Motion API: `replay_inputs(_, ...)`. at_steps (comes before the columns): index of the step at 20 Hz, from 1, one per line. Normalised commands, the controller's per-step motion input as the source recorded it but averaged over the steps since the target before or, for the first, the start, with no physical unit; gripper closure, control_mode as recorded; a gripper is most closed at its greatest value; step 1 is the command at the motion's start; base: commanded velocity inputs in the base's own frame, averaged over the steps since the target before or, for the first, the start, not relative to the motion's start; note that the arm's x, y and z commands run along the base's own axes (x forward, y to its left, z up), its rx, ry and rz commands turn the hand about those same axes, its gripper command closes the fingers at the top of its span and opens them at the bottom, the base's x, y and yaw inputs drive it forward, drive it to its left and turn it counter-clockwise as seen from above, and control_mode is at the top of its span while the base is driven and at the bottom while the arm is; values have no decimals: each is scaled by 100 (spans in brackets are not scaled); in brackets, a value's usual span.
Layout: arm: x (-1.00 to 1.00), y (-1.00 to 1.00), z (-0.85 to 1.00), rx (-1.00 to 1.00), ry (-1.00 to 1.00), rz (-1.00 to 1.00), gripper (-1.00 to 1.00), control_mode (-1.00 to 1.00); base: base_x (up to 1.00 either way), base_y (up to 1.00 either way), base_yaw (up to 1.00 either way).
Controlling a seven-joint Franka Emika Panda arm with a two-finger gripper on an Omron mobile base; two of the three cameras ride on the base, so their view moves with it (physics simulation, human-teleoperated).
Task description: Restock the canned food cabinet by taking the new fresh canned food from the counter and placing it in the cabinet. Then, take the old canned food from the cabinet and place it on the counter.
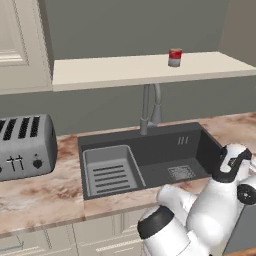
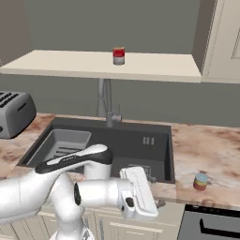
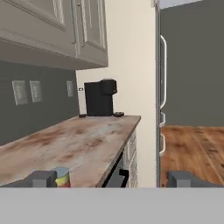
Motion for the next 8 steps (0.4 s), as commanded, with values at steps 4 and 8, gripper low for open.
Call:
replay_inputs(4,-91,99,100,0,-17,10,-100,-100,0,0,0)
replay_inputs(8,-56,100,100,-6,-11,2,-100,-100,0,0,0)
